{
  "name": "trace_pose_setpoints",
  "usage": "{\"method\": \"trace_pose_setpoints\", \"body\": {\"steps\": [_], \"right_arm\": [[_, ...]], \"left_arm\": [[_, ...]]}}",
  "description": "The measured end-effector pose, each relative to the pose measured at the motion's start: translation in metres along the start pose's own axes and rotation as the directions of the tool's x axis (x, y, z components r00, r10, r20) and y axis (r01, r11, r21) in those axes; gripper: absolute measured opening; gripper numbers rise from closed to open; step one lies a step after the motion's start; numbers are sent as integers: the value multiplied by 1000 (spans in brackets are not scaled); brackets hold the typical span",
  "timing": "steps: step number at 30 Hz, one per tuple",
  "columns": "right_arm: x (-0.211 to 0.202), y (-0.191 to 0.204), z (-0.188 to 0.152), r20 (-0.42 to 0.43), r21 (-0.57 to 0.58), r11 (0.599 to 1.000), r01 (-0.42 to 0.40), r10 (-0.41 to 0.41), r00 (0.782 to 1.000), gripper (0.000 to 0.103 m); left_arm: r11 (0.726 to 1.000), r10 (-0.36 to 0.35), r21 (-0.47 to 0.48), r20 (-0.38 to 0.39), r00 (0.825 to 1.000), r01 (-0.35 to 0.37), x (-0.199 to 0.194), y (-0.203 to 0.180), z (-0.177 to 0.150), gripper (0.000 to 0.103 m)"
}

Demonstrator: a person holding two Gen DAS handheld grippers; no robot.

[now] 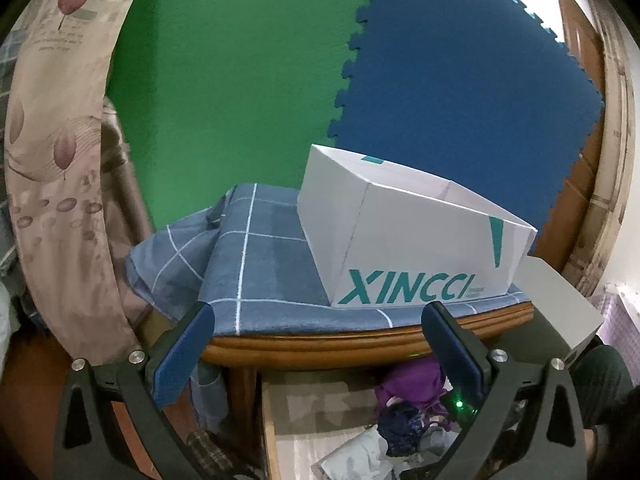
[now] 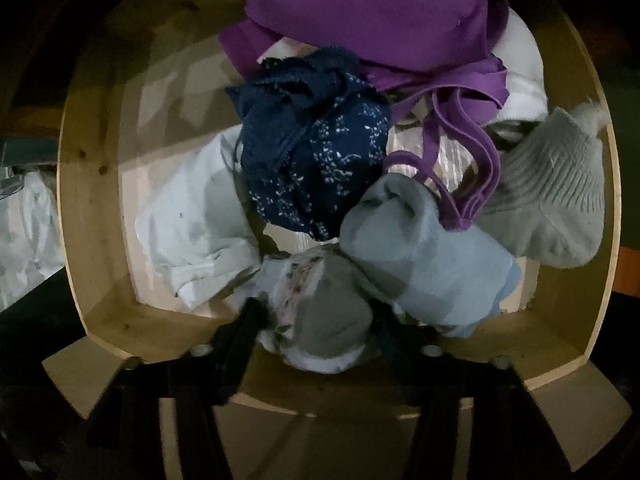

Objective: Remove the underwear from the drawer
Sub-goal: 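Reach the right gripper into the drawer and grasp the light-blue floral underwear, then lift the light-blue floral underwear up and carry it over the box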

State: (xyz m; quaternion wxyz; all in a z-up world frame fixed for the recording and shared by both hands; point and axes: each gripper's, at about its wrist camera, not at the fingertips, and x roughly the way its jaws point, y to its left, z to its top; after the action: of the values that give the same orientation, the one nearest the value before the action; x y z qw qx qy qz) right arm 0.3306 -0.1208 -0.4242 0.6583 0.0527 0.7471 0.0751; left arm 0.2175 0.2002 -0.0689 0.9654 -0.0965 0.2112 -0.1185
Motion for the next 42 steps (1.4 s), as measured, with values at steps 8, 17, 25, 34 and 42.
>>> {"method": "trace_pose_setpoints", "body": {"steps": [8,17,25,34,42], "right_arm": [[-28,-6,-15,72,-82,997,-16,22,997,22],[-113,-10,-51,254,-164,985,-56,97,962,22],[-184,-24,-53,450,-212,977,27,73,890,22],[-250,-41,-77,584,-197,974,108,28,811,22],[-317,-50,-103,696,-165,975,146,10,718,22]], "left_arm": [[1000,13,28,-20,1000,-12,5,-6,-2,102],[992,25,122,-35,999,-20,12,-25,-8,102],[993,34,115,-60,998,-27,18,-26,-9,102],[990,54,136,-81,995,-43,24,-30,-12,102],[990,64,130,-72,995,-55,22,-28,-11,102]]}}
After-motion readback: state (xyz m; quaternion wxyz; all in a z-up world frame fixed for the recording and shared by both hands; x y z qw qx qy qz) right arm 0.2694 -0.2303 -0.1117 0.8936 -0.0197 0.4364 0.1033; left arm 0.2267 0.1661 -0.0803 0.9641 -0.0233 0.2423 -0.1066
